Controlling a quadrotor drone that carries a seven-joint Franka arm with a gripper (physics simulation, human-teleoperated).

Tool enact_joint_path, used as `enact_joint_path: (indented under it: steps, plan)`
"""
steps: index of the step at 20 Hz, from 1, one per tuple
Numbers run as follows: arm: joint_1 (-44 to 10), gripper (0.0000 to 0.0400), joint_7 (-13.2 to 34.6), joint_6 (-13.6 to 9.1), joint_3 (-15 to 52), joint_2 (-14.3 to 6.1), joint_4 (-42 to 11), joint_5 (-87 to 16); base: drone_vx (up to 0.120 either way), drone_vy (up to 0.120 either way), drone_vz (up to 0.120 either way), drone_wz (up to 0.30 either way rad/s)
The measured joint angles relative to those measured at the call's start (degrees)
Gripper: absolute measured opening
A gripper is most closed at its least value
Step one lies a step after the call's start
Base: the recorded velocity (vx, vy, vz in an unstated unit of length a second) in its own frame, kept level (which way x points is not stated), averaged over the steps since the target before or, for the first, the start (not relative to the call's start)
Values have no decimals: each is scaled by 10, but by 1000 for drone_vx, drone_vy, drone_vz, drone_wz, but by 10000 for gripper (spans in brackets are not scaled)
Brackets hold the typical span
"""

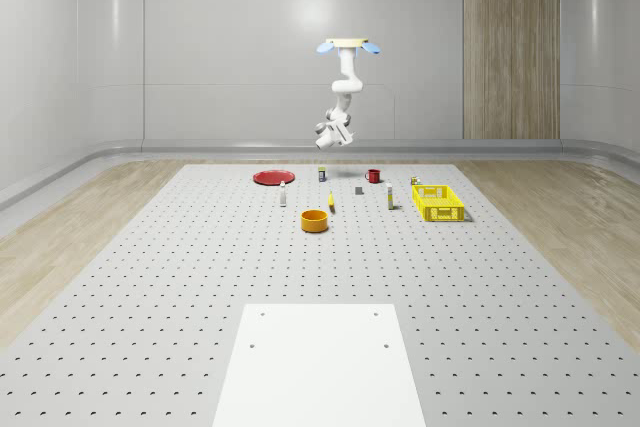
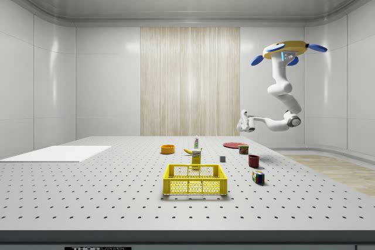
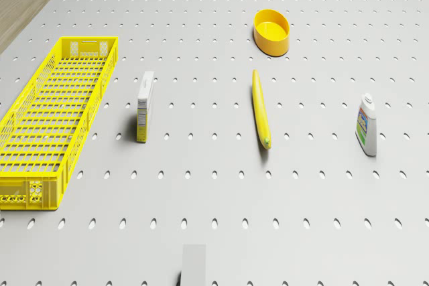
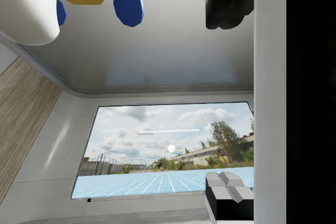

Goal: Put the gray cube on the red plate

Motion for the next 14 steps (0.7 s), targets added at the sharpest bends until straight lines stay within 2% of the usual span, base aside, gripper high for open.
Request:
enact_joint_path:
  steps: [4,7,10,14]
  plan:
    - [-85,400,82,-4,143,-33,-147,-259,120,0,-120,0]
    - [-173,400,159,-34,227,-57,-240,-428,120,0,-120,0]
    - [-265,400,228,-74,288,-79,-294,-542,120,0,-120,0]
    - [-360,400,292,-119,338,-106,-324,-621,120,0,-120,0]
